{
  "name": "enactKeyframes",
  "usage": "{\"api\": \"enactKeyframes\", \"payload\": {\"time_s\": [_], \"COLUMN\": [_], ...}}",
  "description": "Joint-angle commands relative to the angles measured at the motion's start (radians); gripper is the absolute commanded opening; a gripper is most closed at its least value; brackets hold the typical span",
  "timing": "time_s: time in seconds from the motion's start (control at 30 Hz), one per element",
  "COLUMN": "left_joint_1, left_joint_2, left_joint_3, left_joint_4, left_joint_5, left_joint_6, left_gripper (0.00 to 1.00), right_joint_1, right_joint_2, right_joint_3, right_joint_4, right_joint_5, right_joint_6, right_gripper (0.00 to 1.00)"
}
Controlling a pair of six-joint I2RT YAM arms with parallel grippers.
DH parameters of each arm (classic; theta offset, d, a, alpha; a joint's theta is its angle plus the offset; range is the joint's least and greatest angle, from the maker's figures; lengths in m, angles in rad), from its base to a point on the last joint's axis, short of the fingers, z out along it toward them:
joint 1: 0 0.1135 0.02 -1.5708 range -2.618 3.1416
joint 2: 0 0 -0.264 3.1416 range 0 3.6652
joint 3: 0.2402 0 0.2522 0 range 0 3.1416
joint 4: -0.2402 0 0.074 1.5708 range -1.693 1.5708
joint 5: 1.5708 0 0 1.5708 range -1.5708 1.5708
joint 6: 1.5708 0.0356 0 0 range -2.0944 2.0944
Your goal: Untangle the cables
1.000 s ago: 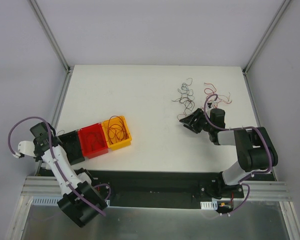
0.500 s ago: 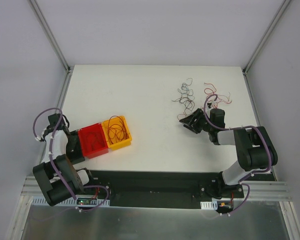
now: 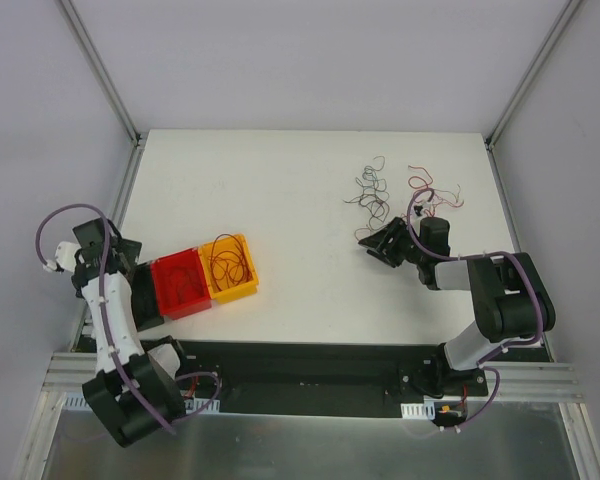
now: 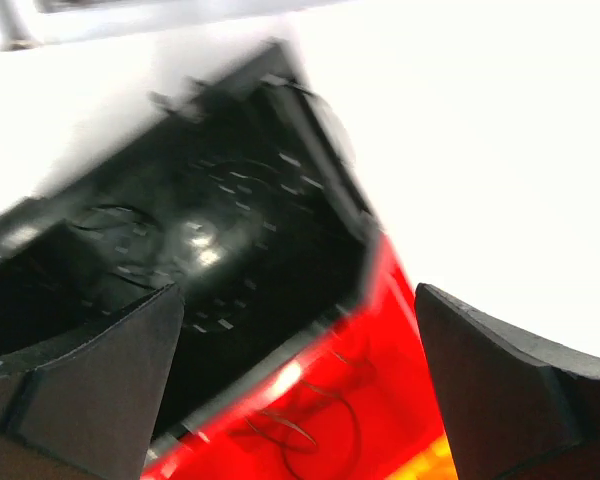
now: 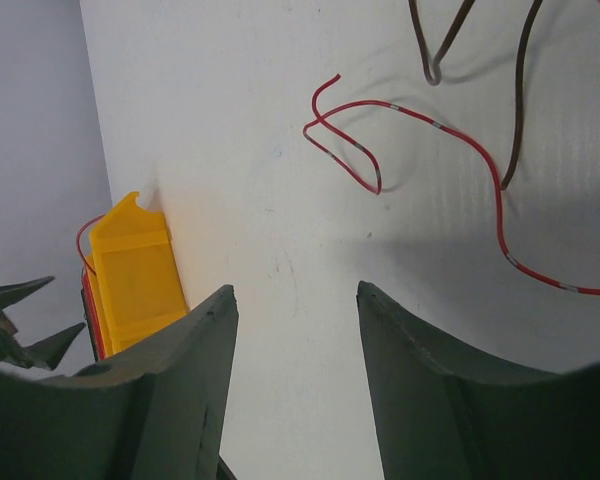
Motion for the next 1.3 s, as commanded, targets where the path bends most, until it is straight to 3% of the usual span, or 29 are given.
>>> {"api": "enactKeyframes", "payload": {"time_s": [0.0,0.17,0.3,0.4,0.57,0.7,0.83,0.97,1.27], "left_joint_1": [-0.159,-0.385,-0.618,-0.788,-0.962,-1.034,-1.054,-1.074,-1.073], "left_joint_2": [-0.128,-0.102,0.029,0.178,0.471,0.49,0.413,0.372,0.422], "left_joint_3": [0.094,0.244,0.395,0.507,0.775,0.773,0.647,0.648,0.657], "left_joint_4": [-0.053,-0.06,0.014,0.136,0.127,0.12,0.137,0.137,0.137], "left_joint_5": [0.012,-0.035,-0.004,0.167,0.422,0.547,0.469,0.436,0.652], "left_joint_6": [-0.069,-0.083,0.038,0.206,0.375,0.455,0.524,0.594,0.588], "left_gripper": [0.99,0.99,0.99,0.99,0.99,0.96,0.95,0.94,0.93], "right_joint_1": [0.009,0.02,0.015,0.011,0.006,0.003,0.011,0.017,0.024], "right_joint_2": [-0.048,-0.077,-0.118,-0.201,-0.278,-0.22,-0.093,0.033,0.303], "right_joint_3": [0.042,0.056,0.105,0.155,0.278,0.437,0.609,0.784,1.02], "right_joint_4": [-0.025,-0.122,-0.28,-0.446,-0.714,-0.875,-0.93,-1.03,-1.061], "right_joint_5": [0.024,0.103,0.177,0.281,0.409,0.397,0.363,0.421,0.508], "right_joint_6": [-0.085,-0.174,-0.24,-0.304,-0.407,-0.469,-0.496,-0.456,-0.45], "right_gripper": [0.54,0.54,0.54,0.55,0.57,0.57,0.57,0.56,0.56]}}
